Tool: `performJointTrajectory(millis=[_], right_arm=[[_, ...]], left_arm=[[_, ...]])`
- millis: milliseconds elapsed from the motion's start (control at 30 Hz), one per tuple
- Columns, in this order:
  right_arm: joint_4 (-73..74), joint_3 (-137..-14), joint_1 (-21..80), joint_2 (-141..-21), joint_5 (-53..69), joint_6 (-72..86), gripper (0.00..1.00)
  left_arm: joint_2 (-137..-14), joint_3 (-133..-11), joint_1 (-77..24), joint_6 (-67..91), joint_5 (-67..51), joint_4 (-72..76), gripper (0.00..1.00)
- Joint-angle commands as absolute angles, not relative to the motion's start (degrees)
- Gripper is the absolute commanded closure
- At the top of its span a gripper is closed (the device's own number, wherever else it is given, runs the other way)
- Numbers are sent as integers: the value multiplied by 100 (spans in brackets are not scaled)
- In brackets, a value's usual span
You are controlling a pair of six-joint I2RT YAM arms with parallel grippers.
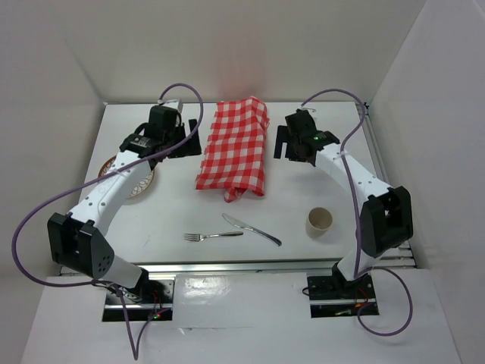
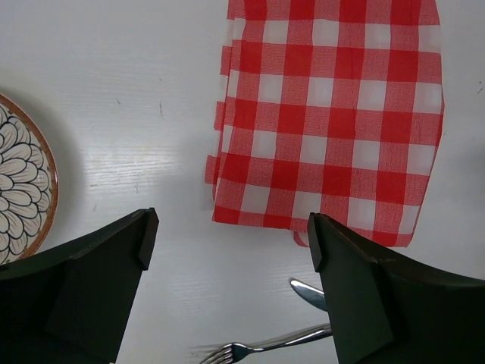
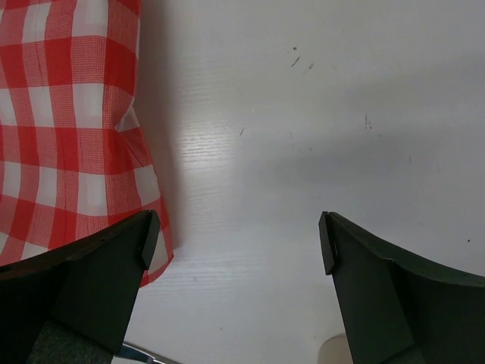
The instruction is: Set the dinner table for one person
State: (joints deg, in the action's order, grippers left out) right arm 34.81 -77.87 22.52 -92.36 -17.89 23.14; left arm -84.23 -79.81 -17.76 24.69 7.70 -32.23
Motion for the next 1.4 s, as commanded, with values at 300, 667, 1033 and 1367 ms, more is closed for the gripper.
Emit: performJointTrajectory(millis=[300, 667, 1033, 1367], right_arm=[[3410, -7497, 2329, -8789, -1687, 2496, 0], [2681, -6346, 2382, -7840, -871, 2382, 0], [2725, -6065, 2435, -7603, -528, 2382, 0], [2725, -5783, 2487, -7418, -413, 2435, 0]], left_arm=[[-8410, -8058, -1775, 2715, 291, -3724, 0], [-7454, -5962, -1775, 5761, -939, -2831, 12], [-8032, -5115, -1670, 7688, -1177, -1575, 0], [-8726, -4711, -1670, 8657, -1240, -431, 0]])
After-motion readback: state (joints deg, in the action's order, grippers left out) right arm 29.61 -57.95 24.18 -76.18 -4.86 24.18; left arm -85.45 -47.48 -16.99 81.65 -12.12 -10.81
